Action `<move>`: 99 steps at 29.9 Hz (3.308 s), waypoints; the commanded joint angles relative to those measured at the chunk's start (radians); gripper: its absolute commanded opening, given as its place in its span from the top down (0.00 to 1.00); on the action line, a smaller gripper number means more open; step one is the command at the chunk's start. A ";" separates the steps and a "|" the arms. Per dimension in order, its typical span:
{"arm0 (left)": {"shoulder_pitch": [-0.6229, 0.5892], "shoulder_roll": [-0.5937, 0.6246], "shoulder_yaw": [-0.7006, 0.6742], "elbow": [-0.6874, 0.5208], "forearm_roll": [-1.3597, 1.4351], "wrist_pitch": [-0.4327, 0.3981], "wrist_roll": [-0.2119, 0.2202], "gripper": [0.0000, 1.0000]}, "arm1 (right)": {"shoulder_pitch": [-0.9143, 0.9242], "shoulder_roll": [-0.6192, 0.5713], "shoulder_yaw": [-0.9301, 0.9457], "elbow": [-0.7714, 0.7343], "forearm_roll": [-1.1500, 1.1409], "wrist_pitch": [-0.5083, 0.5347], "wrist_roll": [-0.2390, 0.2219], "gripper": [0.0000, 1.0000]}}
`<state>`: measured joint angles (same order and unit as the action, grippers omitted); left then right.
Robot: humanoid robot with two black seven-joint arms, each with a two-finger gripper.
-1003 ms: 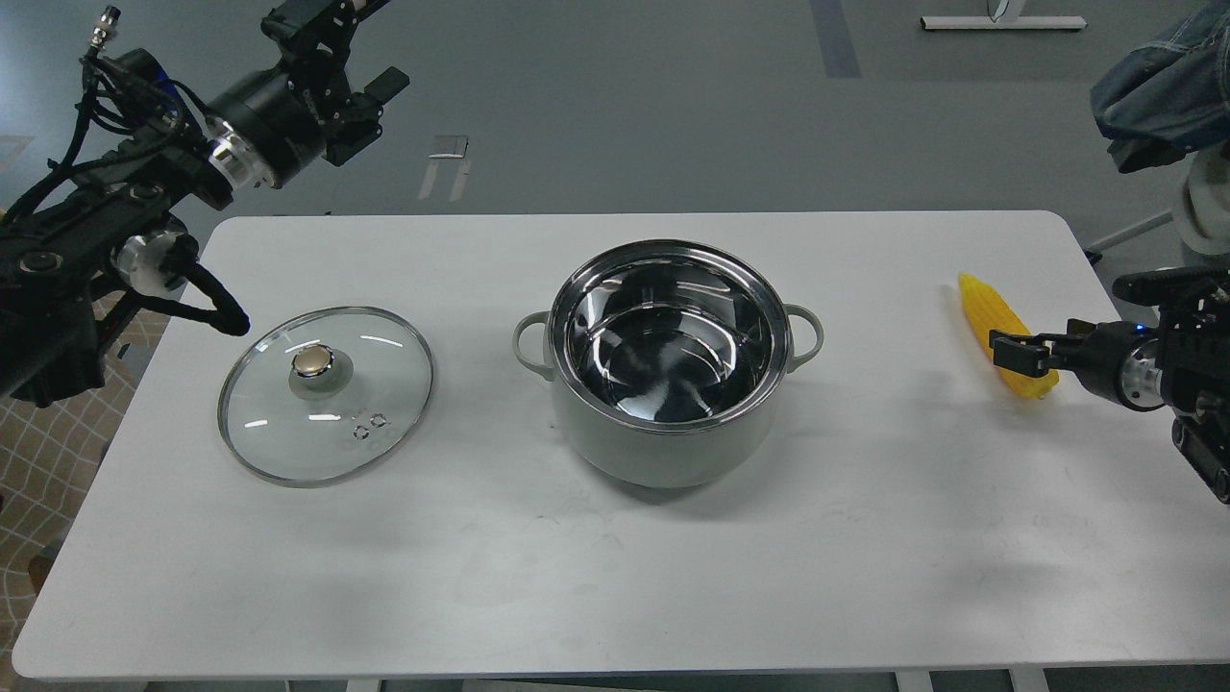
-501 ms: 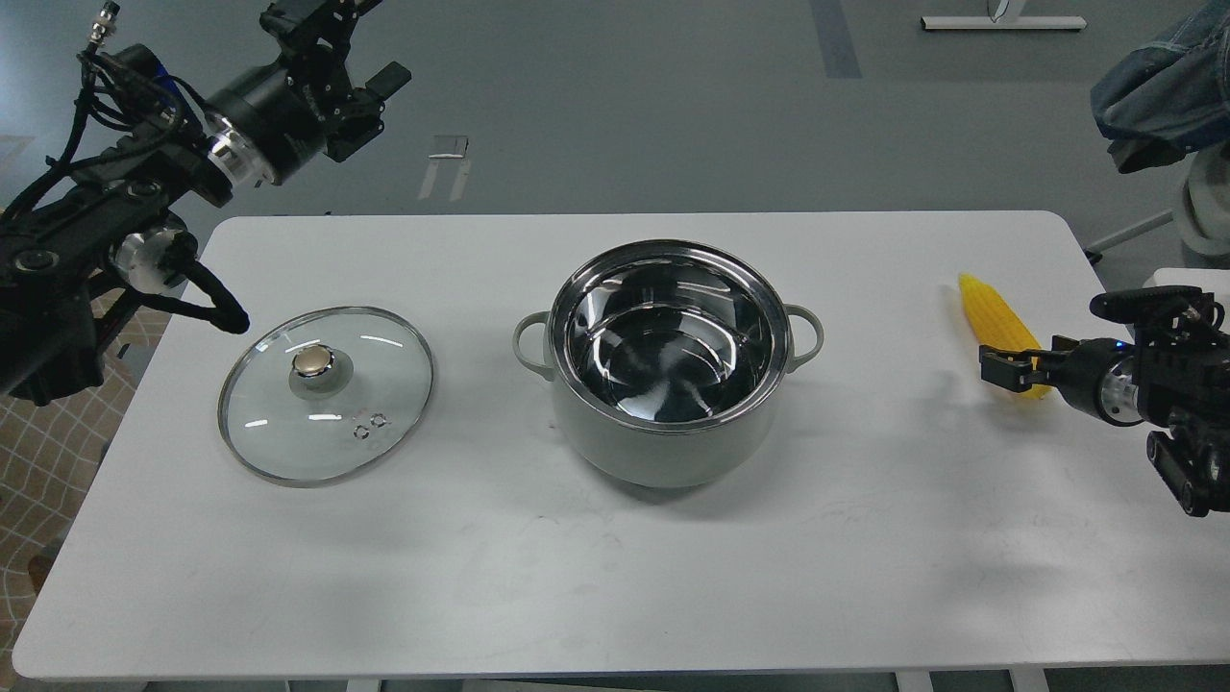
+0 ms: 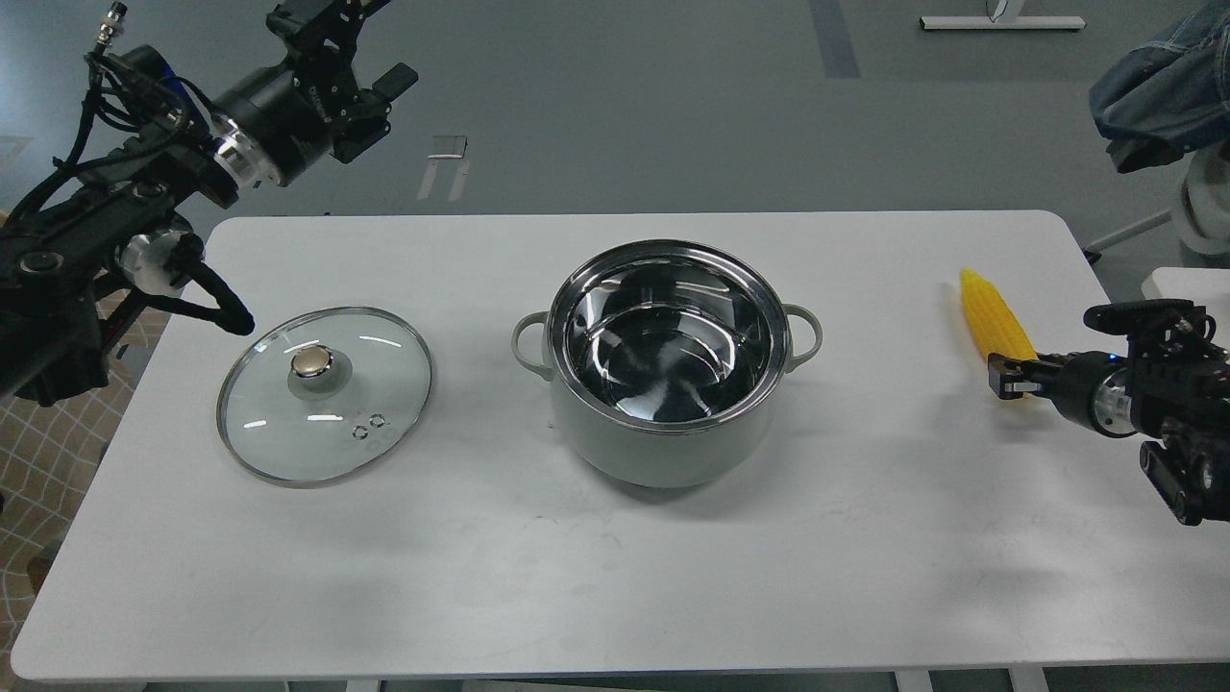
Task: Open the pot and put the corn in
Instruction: 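Lift the corn cob with the right gripper and carry it over the pot, then lower the corn cob into the pot and open the right gripper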
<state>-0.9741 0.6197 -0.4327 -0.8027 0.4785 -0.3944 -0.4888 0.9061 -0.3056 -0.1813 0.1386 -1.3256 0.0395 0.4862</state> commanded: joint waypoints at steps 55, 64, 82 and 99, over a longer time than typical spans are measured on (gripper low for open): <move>-0.003 -0.009 -0.015 -0.015 0.000 0.000 0.000 0.03 | 0.620 -0.049 -0.329 0.966 -0.052 0.122 -0.066 0.79; -0.001 -0.006 -0.018 -0.016 0.000 -0.001 0.000 0.03 | 0.605 -0.026 -0.328 0.940 -0.050 0.122 -0.067 0.45; -0.001 -0.017 -0.018 -0.012 0.000 0.008 0.000 0.02 | 0.648 -0.064 -0.132 0.790 0.184 0.108 -0.064 0.00; 0.003 -0.247 -0.190 0.160 -0.038 -0.094 0.036 0.02 | 0.197 -0.109 0.655 0.615 0.867 0.278 -0.031 0.00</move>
<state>-0.9775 0.4192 -0.5873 -0.6849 0.4573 -0.4812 -0.4787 1.1855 -0.4229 0.3561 0.7572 -0.4915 0.2756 0.4546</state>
